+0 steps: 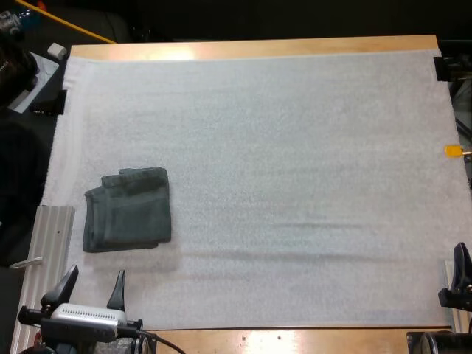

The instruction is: Pick towel from pile, fold and stack

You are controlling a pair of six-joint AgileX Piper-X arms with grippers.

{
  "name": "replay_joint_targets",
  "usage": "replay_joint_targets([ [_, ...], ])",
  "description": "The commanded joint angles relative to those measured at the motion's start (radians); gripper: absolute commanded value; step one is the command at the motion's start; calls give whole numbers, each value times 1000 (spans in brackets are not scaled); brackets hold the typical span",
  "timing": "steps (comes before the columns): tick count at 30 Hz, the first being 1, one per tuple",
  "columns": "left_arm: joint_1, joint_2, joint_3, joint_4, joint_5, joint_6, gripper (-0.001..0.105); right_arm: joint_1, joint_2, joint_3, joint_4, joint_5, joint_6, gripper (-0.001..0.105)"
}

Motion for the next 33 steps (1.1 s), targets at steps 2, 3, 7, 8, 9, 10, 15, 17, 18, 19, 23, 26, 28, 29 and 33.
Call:
replay_joint_targets([
  [2, 2, -157, 40, -67, 2, -4, 63, 0, -55, 35, -20, -2, -6, 66],
  [3, 2, -157, 54, -80, 3, -4, 63, 1, -55, 49, -30, -2, -6, 66],
  [7, 1, -157, 113, -130, 1, -3, 63, 0, -54, 101, -59, -1, -5, 66],
  [8, 0, -158, 127, -139, 0, -3, 63, 1, -54, 114, -64, 0, -5, 66],
  [9, 0, -156, 140, -146, 1, -4, 63, 1, -54, 126, -68, 0, -4, 66],
  [10, -1, -157, 154, -155, 2, -4, 63, 0, -53, 137, -72, 0, -3, 66],
  [15, 0, -152, 208, -177, 2, -5, 63, 0, -50, 197, -74, 2, -2, 66],
  [17, 0, -151, 224, -182, 4, -4, 63, 0, -48, 218, -72, 2, 0, 66],
  [18, 0, -151, 232, -182, 5, -4, 63, 0, -49, 228, -72, 1, 0, 66],
  [19, 1, -152, 237, -181, 5, -5, 63, 0, -49, 237, -68, 2, 1, 66],
  [23, -2, -137, 239, -183, -4, -1, 63, -1, -41, 238, -64, 3, 1, 67],
  [26, 0, -137, 251, -191, -6, 0, 63, 1, -42, 278, -60, 8, 7, 67],
  [28, -1, -137, 252, -193, -5, -1, 63, 1, -42, 293, -64, 7, 9, 67],
  [29, -2, -136, 252, -193, -5, -1, 63, 1, -43, 295, -62, 9, 9, 67],
  [33, -2, -132, 250, -193, -5, -1, 63, 2, -42, 307, -62, 7, 11, 67],
])
